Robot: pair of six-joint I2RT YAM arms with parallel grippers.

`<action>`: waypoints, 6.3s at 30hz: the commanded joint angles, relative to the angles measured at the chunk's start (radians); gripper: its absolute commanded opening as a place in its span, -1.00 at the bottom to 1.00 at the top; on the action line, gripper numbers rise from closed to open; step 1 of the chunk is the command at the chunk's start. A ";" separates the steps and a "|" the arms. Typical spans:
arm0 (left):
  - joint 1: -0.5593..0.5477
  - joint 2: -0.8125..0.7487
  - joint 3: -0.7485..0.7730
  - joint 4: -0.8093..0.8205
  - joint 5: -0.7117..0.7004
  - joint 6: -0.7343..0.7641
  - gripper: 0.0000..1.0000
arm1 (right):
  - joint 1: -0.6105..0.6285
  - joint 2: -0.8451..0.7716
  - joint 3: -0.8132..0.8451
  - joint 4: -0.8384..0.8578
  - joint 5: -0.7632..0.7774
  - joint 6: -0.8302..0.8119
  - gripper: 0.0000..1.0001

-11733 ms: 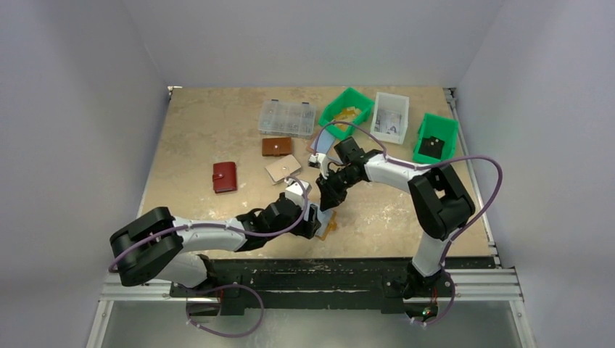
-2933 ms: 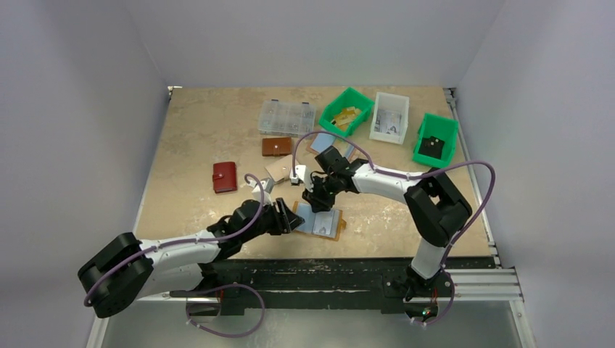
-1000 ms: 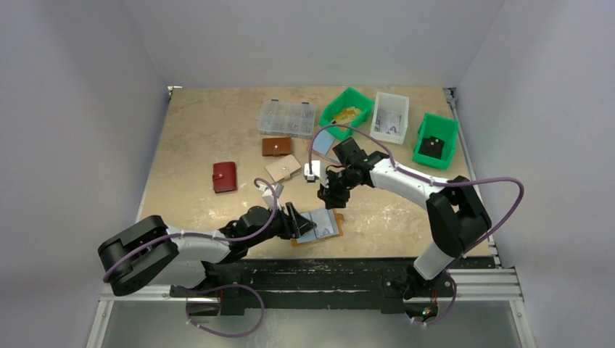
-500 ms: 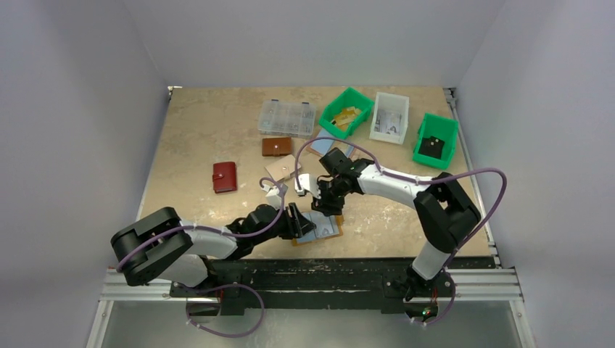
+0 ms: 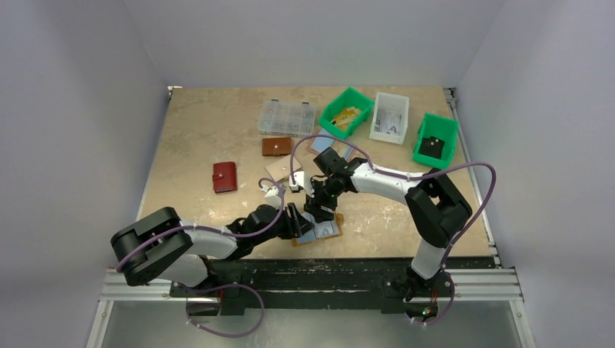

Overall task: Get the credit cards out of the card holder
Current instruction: Remove the credit card from the card holder.

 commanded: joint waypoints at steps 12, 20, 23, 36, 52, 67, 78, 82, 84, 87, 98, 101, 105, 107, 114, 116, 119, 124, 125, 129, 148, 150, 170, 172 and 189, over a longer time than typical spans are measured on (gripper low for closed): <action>-0.099 -0.013 0.225 -0.291 -0.161 0.048 0.01 | -0.216 -0.143 0.071 -0.132 -0.237 -0.059 0.43; -0.162 0.198 0.524 -0.745 -0.304 -0.011 0.11 | -0.249 -0.153 0.069 -0.121 -0.224 -0.048 0.43; -0.186 0.226 0.572 -0.801 -0.343 -0.016 0.14 | -0.253 -0.156 0.068 -0.120 -0.218 -0.046 0.43; -0.219 0.223 0.614 -0.877 -0.397 0.032 0.24 | -0.258 -0.147 0.065 -0.119 -0.210 -0.047 0.43; -0.218 0.258 0.603 -0.924 -0.416 0.009 0.16 | -0.260 -0.144 0.065 -0.130 -0.199 -0.054 0.43; -0.179 0.085 0.424 -0.751 -0.354 -0.022 -0.07 | -0.258 -0.142 0.067 -0.179 -0.270 -0.101 0.42; -0.142 -0.115 0.275 -0.652 -0.351 -0.042 -0.08 | -0.200 -0.122 0.062 -0.180 -0.287 -0.108 0.41; -0.132 -0.137 0.254 -0.664 -0.349 -0.047 -0.08 | -0.170 -0.116 0.059 -0.174 -0.302 -0.105 0.41; -0.129 -0.152 0.245 -0.671 -0.350 -0.050 -0.08 | -0.149 -0.113 0.053 -0.159 -0.306 -0.096 0.40; -0.122 -0.180 0.230 -0.675 -0.354 -0.052 -0.08 | -0.114 -0.104 0.044 -0.124 -0.308 -0.063 0.36; -0.089 -0.298 0.173 -0.769 -0.369 -0.062 -0.08 | -0.057 -0.041 0.052 -0.071 -0.288 0.020 0.19; -0.075 -0.326 0.153 -0.771 -0.364 -0.062 -0.08 | -0.056 -0.037 0.050 -0.066 -0.287 0.026 0.19; -0.052 -0.357 0.135 -0.770 -0.355 -0.054 -0.08 | -0.053 -0.030 0.052 -0.064 -0.284 0.031 0.19; -0.042 -0.368 0.132 -0.770 -0.352 -0.047 -0.08 | -0.051 -0.028 0.053 -0.064 -0.285 0.031 0.18; 0.008 -0.370 0.142 -0.776 -0.345 -0.003 -0.08 | -0.051 -0.025 0.053 -0.064 -0.283 0.032 0.19; 0.021 -0.364 0.153 -0.776 -0.343 0.013 -0.08 | -0.050 -0.024 0.053 -0.064 -0.282 0.033 0.19; 0.036 -0.343 0.174 -0.775 -0.341 0.045 -0.08 | -0.050 -0.024 0.054 -0.065 -0.282 0.032 0.19; 0.060 -0.300 0.209 -0.762 -0.333 0.098 -0.15 | -0.050 -0.022 0.054 -0.065 -0.281 0.031 0.18; 0.065 -0.293 0.216 -0.756 -0.330 0.111 -0.17 | -0.050 -0.022 0.055 -0.065 -0.282 0.032 0.18; 0.088 -0.260 0.250 -0.727 -0.314 0.157 -0.27 | -0.050 -0.024 0.056 -0.065 -0.281 0.031 0.19; 0.244 -0.111 0.397 -0.709 -0.279 0.306 -0.32 | -0.050 -0.030 0.058 -0.067 -0.275 0.028 0.18; 0.256 -0.084 0.417 -0.707 -0.269 0.326 -0.33 | -0.050 -0.031 0.058 -0.068 -0.275 0.027 0.19; 0.392 0.044 0.432 -0.578 0.121 0.348 -0.50 | -0.051 -0.039 0.059 -0.073 -0.267 0.019 0.19; 0.398 0.038 0.417 -0.567 0.144 0.336 -0.49 | -0.051 -0.039 0.059 -0.073 -0.267 0.018 0.19; 0.411 -0.071 0.247 -0.481 0.262 0.230 -0.45 | -0.051 -0.005 0.038 0.066 -0.221 0.158 0.18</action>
